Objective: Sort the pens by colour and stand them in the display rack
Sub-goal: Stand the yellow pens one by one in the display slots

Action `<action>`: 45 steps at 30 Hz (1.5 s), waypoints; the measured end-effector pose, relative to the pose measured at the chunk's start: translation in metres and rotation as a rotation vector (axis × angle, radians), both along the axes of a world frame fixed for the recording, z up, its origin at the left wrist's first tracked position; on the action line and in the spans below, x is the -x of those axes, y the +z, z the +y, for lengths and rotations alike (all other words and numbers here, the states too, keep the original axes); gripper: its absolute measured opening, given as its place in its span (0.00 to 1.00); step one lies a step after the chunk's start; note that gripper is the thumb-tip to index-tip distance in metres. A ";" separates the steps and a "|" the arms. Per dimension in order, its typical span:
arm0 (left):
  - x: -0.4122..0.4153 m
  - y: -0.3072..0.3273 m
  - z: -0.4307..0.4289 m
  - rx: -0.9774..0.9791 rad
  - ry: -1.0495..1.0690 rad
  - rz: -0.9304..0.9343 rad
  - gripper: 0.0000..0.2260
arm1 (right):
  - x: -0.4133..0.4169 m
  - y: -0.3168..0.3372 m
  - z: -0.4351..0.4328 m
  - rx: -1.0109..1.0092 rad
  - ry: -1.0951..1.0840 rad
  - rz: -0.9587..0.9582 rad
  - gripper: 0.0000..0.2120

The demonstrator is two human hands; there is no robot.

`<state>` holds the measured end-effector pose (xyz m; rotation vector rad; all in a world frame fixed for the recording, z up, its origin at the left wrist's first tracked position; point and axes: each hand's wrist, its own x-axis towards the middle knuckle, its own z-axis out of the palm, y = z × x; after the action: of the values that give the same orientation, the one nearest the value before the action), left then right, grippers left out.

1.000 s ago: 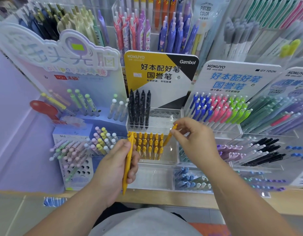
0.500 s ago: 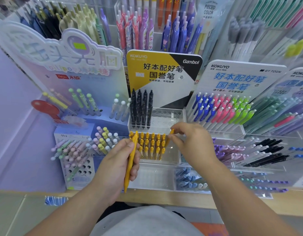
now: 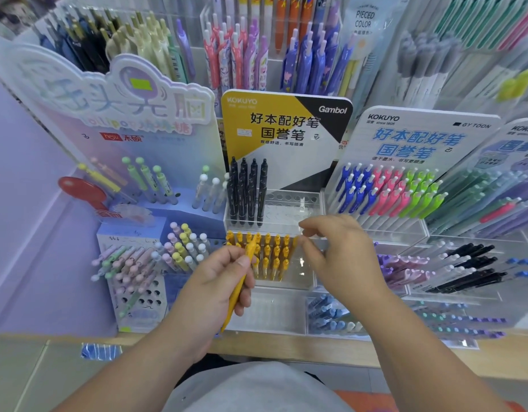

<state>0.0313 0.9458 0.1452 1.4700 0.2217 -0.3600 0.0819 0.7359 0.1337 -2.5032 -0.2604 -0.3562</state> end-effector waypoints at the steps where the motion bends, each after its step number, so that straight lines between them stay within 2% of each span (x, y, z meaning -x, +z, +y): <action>1: 0.000 0.001 -0.003 -0.019 -0.018 -0.016 0.08 | 0.006 0.009 0.000 -0.146 0.001 0.065 0.09; 3: -0.001 0.002 -0.010 -0.050 -0.070 -0.050 0.06 | 0.016 0.024 0.002 -0.443 0.067 0.292 0.08; 5: -0.002 0.002 -0.019 -0.068 -0.137 -0.086 0.06 | 0.024 0.030 0.003 -0.570 0.162 0.444 0.07; 11: -0.005 0.004 -0.036 -0.096 -0.240 -0.173 0.08 | 0.035 0.028 -0.003 -0.819 0.106 0.421 0.06; 17: -0.010 0.005 -0.041 -0.093 -0.312 -0.242 0.08 | 0.039 0.030 -0.009 -0.944 0.078 0.422 0.09; 19: -0.012 0.004 -0.037 -0.229 -0.361 -0.314 0.11 | 0.037 0.033 -0.014 -0.961 0.074 0.418 0.10; 21: -0.019 -0.001 -0.025 -0.520 -0.371 -0.488 0.14 | 0.034 0.041 -0.022 -0.976 0.040 0.388 0.09; 24: -0.032 -0.006 -0.001 -0.928 -0.288 -0.705 0.18 | 0.027 0.054 -0.039 -0.918 -0.008 0.295 0.09; 28: -0.041 -0.015 0.021 -1.144 -0.263 -0.703 0.20 | 0.017 0.056 -0.045 -0.724 -0.031 0.208 0.12; 32: -0.041 -0.026 0.030 -1.187 -0.268 -0.682 0.18 | 0.011 0.037 -0.031 -0.520 -0.019 0.156 0.14; 36: -0.041 -0.030 0.029 -1.149 -0.237 -0.659 0.17 | 0.010 0.017 -0.016 -0.334 0.011 0.135 0.14; 45: -0.042 -0.033 0.032 -1.100 -0.234 -0.640 0.13 | 0.008 -0.003 -0.006 -0.115 0.084 0.107 0.10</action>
<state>0.0738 0.9776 0.1124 2.6189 -0.3375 0.1124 0.0740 0.7302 0.1309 -2.3808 -0.2921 -0.1970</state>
